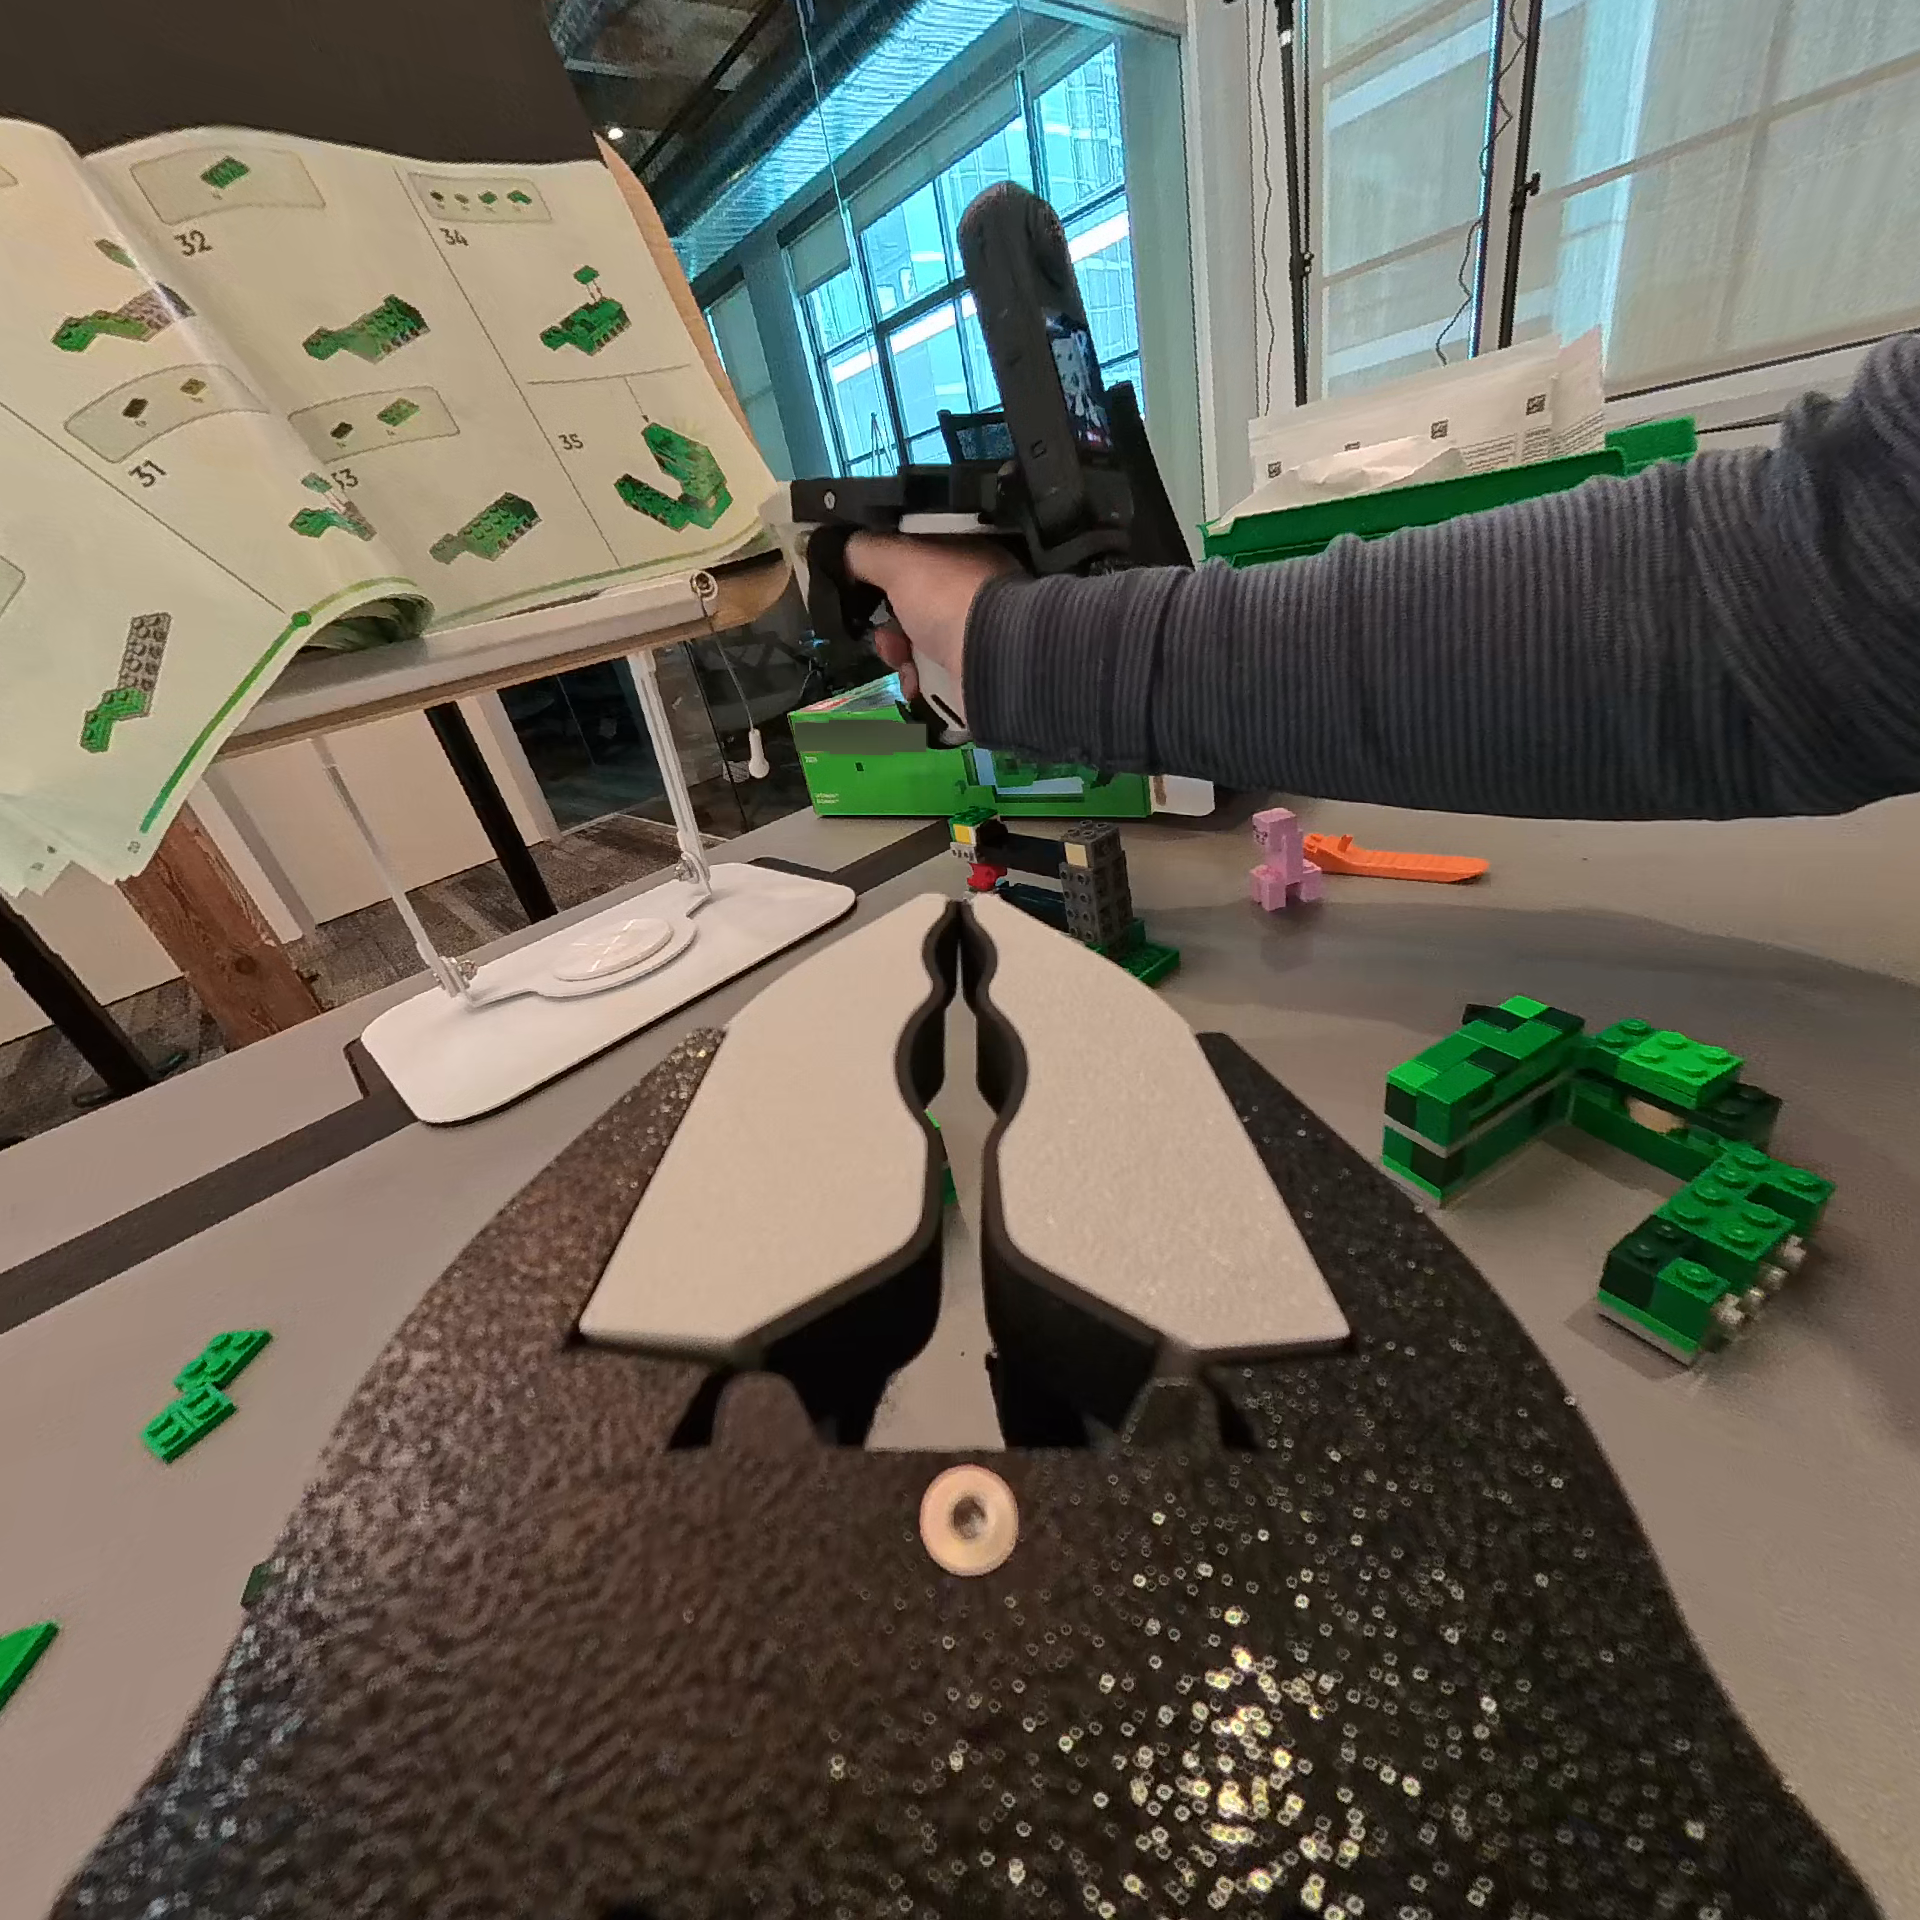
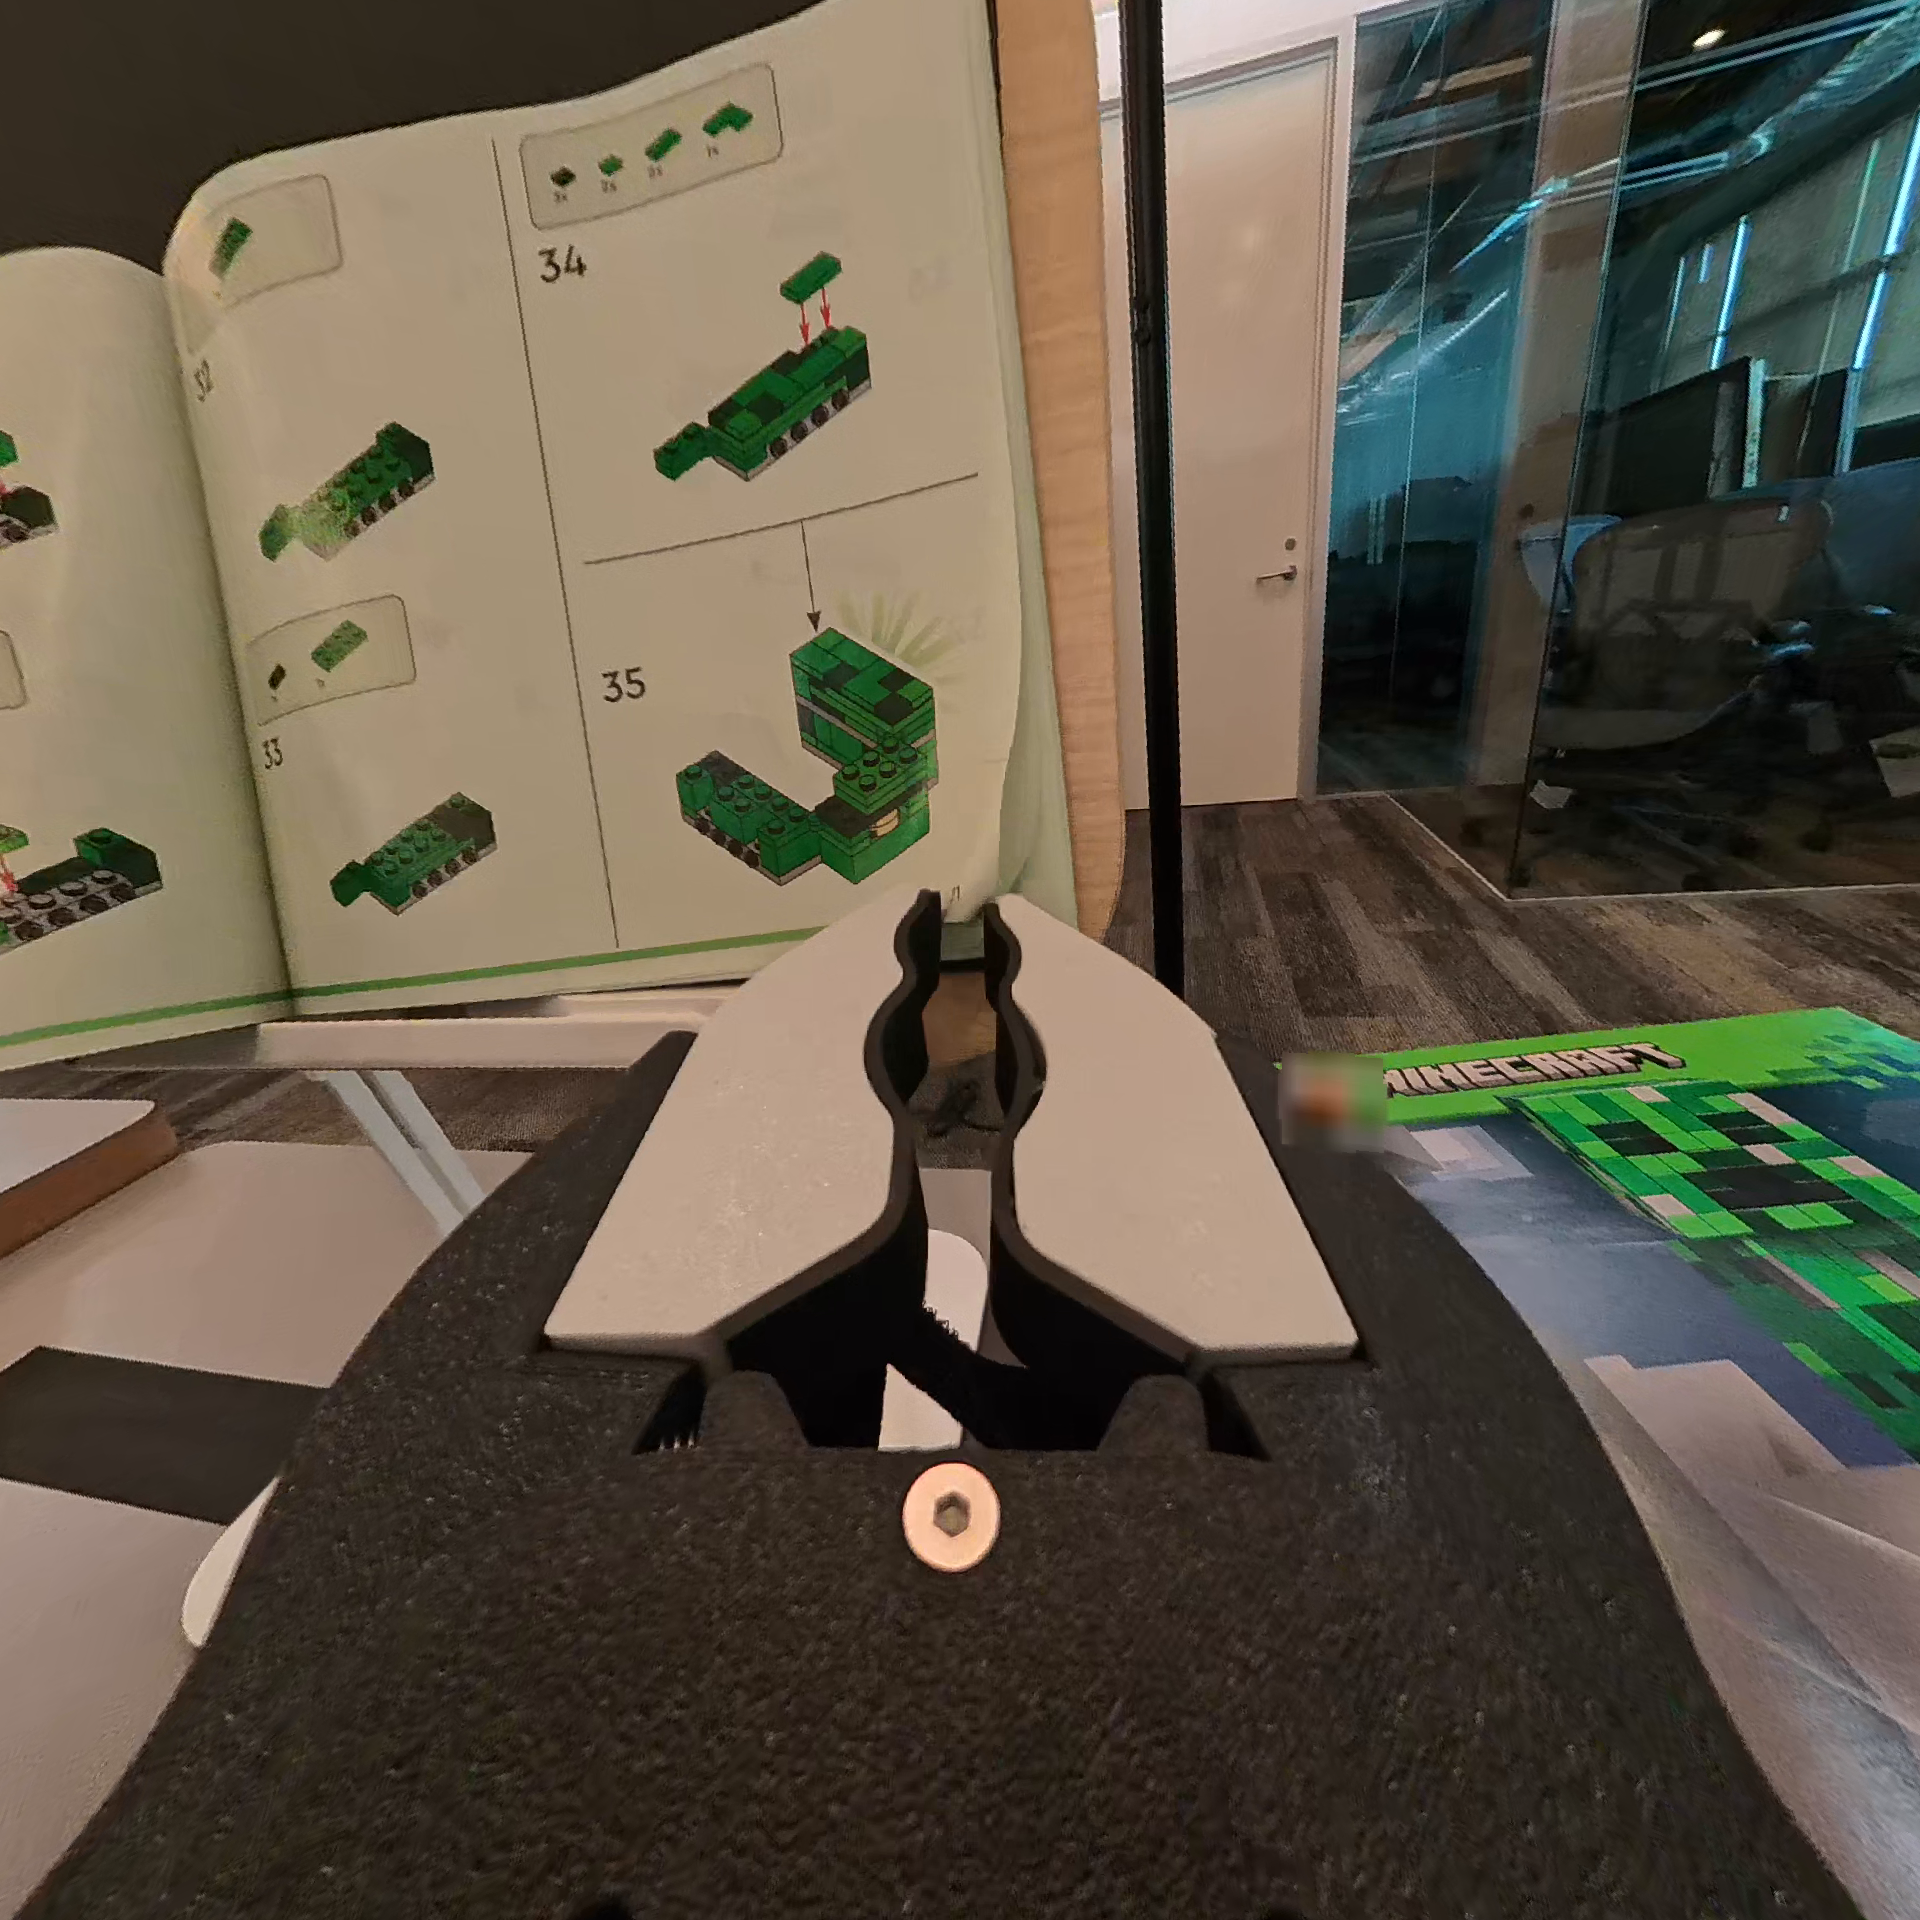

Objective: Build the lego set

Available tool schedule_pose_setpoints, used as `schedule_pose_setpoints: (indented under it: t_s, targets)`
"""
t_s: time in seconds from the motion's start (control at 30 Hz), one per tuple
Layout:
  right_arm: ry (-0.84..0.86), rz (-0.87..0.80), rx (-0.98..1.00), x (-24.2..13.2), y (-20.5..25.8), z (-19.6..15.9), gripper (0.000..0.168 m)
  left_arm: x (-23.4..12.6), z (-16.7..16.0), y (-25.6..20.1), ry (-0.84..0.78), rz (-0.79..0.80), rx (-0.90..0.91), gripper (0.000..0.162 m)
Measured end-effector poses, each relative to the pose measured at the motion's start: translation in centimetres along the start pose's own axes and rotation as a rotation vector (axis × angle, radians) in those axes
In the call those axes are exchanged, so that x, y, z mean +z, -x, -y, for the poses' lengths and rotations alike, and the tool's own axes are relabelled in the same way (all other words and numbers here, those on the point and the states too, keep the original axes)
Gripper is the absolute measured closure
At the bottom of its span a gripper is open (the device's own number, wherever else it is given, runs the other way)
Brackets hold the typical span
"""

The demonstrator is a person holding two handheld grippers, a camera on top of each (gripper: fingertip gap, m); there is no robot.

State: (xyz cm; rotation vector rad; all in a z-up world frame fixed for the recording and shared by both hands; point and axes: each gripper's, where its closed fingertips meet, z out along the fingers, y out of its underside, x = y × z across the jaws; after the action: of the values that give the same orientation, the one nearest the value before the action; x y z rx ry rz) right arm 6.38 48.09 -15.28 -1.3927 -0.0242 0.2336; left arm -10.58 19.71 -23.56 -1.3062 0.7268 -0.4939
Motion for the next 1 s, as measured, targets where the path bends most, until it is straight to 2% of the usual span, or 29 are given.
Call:
schedule_pose_setpoints:
  t_s: [0.1, 0.23, 0.57, 0.77, 0.8, 0.83, 0.87, 1.0]
  targets:
    - [-0.05, 0.083, 0.019, -0.1, 1.3, 0.8, 0.168, 0.0, 0.0, 0.0, 0.0, 0.0, 0.001, 0.162]
    - [-0.08, 0.166, -0.027, -0.6, 3.2, 1.4, 0.168, 0.0, 0.0, 0.0, 0.0, 0.001, 0.001, 0.162]
    - [-0.166, 0.348, -0.359, -3.3, 9.9, 2.2, 0.168, 0.0, 0.0, 0.0, -0.001, 0.001, -0.001, 0.162]
    - [-0.196, 0.391, -0.449, -4.7, 11.8, 2.5, 0.168, 0.0, 0.4, 0.8, -0.025, 0.049, -0.01, 0.162]
    - [-0.2, 0.395, -0.458, -5.0, 11.9, 2.6, 0.168, 0.0, 1.0, 1.9, -0.043, 0.109, -0.028, 0.162]
    - [-0.205, 0.397, -0.468, -5.3, 12.0, 2.7, 0.168, 0.3, 2.1, 3.2, -0.068, 0.163, -0.047, 0.152]
    - [-0.211, 0.397, -0.478, -5.5, 12.1, 2.7, 0.168, 0.9, 3.5, 4.2, -0.097, 0.183, -0.052, 0.149]
    - [-0.215, 0.396, -0.505, -6.4, 12.2, 2.6, 0.168, 6.5, 9.5, 8.4, -0.121, 0.143, -0.128, 0.129]
